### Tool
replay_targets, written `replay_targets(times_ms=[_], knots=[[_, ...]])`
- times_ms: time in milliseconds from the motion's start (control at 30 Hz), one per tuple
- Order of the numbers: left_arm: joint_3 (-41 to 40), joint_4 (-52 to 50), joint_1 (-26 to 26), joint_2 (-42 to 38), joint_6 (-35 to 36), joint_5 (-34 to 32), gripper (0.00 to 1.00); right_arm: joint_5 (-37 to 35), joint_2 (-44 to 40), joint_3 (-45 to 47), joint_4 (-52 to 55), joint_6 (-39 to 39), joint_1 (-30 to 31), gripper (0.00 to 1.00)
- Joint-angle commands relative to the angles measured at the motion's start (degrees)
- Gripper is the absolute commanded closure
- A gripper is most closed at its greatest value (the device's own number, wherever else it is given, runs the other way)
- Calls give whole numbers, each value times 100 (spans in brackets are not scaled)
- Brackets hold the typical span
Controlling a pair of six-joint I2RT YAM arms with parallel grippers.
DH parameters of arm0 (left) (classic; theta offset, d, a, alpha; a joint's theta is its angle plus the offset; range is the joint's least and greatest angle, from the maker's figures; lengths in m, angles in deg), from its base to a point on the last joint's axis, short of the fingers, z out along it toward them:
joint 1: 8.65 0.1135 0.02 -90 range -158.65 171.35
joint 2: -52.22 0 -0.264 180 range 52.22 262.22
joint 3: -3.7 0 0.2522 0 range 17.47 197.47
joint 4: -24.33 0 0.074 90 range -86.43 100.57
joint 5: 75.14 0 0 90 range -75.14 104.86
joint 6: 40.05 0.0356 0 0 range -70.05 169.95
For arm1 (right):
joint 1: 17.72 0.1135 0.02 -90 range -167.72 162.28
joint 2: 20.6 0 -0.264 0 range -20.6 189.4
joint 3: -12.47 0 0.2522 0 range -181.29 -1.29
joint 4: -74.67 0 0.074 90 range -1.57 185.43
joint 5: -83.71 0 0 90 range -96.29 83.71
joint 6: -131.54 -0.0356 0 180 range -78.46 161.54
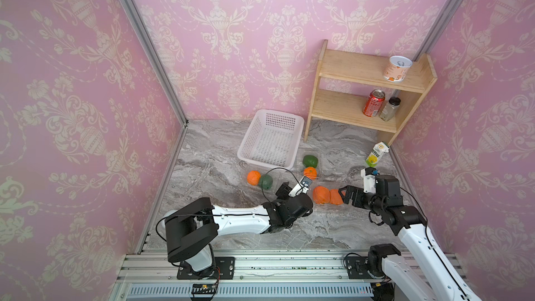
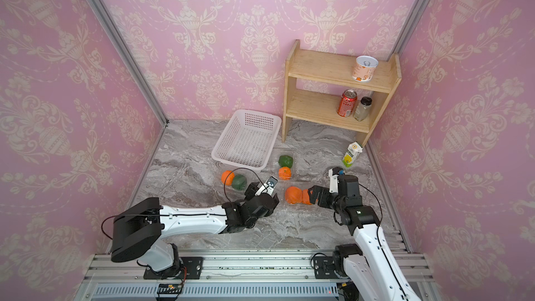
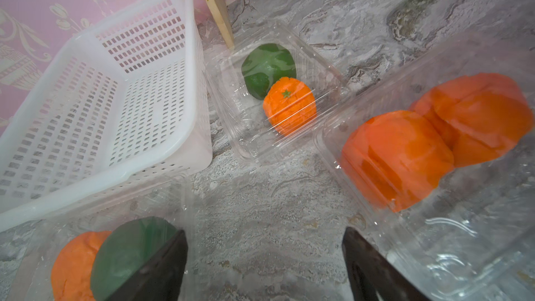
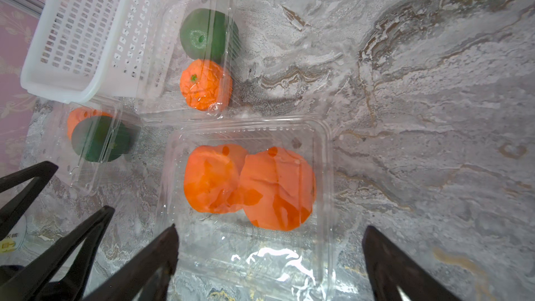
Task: Take oranges out of containers
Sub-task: Move the packing box to the center of the board.
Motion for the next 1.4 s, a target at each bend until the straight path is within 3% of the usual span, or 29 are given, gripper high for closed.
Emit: replay_targets(times_ms=[0, 233, 433, 700, 900, 1000, 1367], knots=[[437, -584, 302, 297, -375, 252, 16, 117, -212, 145, 135, -201, 32, 0], [1018, -826, 762, 901, -302, 585, 13, 106, -204, 172, 118, -166, 35, 0], [1518, -898, 796, 1394, 275, 226, 11, 40, -225, 199, 88, -166, 41, 0], [2361, -1205, 1157, 2131, 436, 366, 9, -38, -195, 217, 96, -190, 46, 0], [2992, -1440, 1328, 2541, 785, 80, 7, -77, -291, 224, 126, -196, 47, 0], [2917, -1357, 1319, 2346, 793, 52, 8, -56, -291, 231, 117, -194, 41, 0], [1385, -1084, 828, 427, 136, 600, 8, -42, -124, 224, 92, -218, 41, 1]])
